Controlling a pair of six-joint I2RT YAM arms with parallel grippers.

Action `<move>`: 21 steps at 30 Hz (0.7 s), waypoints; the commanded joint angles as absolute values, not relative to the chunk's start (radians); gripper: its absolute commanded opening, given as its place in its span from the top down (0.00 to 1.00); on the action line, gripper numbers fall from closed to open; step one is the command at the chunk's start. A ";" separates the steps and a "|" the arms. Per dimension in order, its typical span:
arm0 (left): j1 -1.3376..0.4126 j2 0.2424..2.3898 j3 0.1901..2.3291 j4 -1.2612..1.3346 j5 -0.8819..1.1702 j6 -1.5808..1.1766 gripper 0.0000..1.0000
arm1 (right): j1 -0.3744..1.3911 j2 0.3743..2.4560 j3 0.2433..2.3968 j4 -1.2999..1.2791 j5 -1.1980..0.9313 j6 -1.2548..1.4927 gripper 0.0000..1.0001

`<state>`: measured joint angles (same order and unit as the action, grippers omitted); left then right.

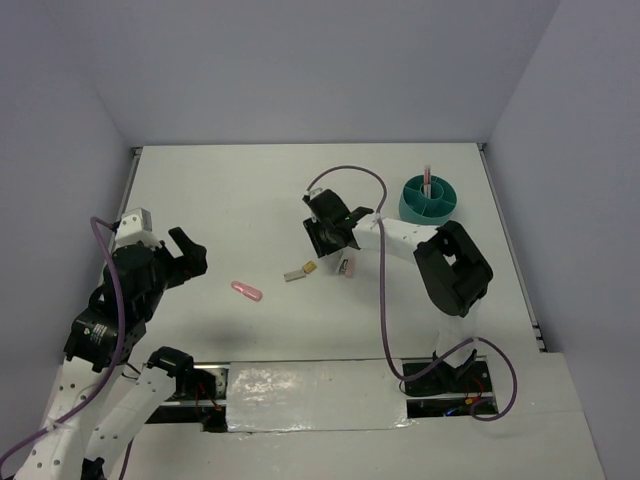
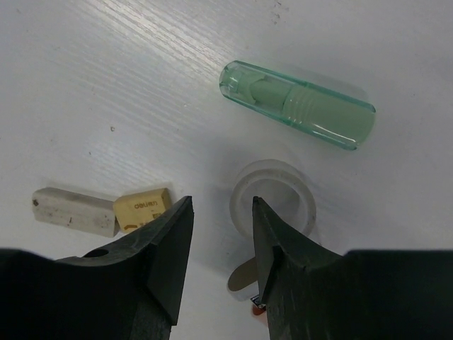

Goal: Sort the stationery into containers
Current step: Pick up the stationery from the center of the board.

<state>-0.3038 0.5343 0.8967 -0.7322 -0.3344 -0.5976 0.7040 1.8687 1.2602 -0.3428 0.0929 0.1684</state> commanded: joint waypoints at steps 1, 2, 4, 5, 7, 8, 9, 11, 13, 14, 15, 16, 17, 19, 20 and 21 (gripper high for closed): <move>-0.301 0.541 0.896 -0.692 -0.324 -0.571 0.01 | 0.689 1.898 1.259 -0.350 0.094 0.184 0.54; -0.299 0.543 0.896 -0.689 -0.321 -0.569 0.01 | 0.687 1.899 1.252 -0.342 0.091 0.183 0.54; -0.299 0.542 0.894 -0.689 -0.319 -0.568 0.01 | 0.681 1.901 1.247 -0.334 0.087 0.183 0.55; -0.299 0.543 0.894 -0.689 -0.318 -0.568 0.01 | 0.680 1.905 1.247 -0.331 0.086 0.181 0.56; -0.301 0.548 0.896 -0.689 -0.314 -0.566 0.01 | 0.666 1.920 1.252 -0.330 0.075 0.178 0.59; -0.299 0.548 0.896 -0.687 -0.314 -0.568 0.01 | 0.666 1.925 1.255 -0.328 0.071 0.175 0.61; -0.299 0.549 0.896 -0.689 -0.316 -0.566 0.01 | 0.664 1.933 1.256 -0.327 0.061 0.173 0.62; -0.299 0.546 0.896 -0.689 -0.316 -0.566 0.01 | 0.664 1.933 1.258 -0.316 0.052 0.166 0.69; -0.299 0.543 0.894 -0.686 -0.314 -0.568 0.01 | 0.664 1.921 1.255 -0.307 0.032 0.160 0.78; -0.299 0.543 0.896 -0.687 -0.314 -0.568 0.01 | 0.664 1.914 1.253 -0.301 0.022 0.158 0.80; -0.299 0.543 0.896 -0.687 -0.314 -0.566 0.01 | 0.664 1.908 1.253 -0.298 0.018 0.158 0.80; -0.299 0.545 0.894 -0.687 -0.314 -0.566 0.01 | 0.663 1.899 1.252 -0.296 0.018 0.155 0.81; -0.299 0.543 0.894 -0.689 -0.314 -0.566 0.01 | 0.661 1.896 1.253 -0.293 0.009 0.152 0.83; -0.299 0.541 0.896 -0.687 -0.316 -0.566 0.01 | 0.654 1.882 1.247 -0.282 -0.018 0.147 0.88; -0.299 0.540 0.894 -0.689 -0.316 -0.566 0.01 | 0.646 1.858 1.243 -0.264 -0.032 0.144 0.89; -0.299 0.538 0.894 -0.686 -0.316 -0.566 0.01 | 0.643 1.841 1.236 -0.253 -0.038 0.141 0.90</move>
<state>-0.3038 0.5434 0.8963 -0.7311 -0.3260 -0.5793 0.6586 1.9251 1.2472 -0.3180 0.0071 0.1581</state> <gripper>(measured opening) 0.994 0.145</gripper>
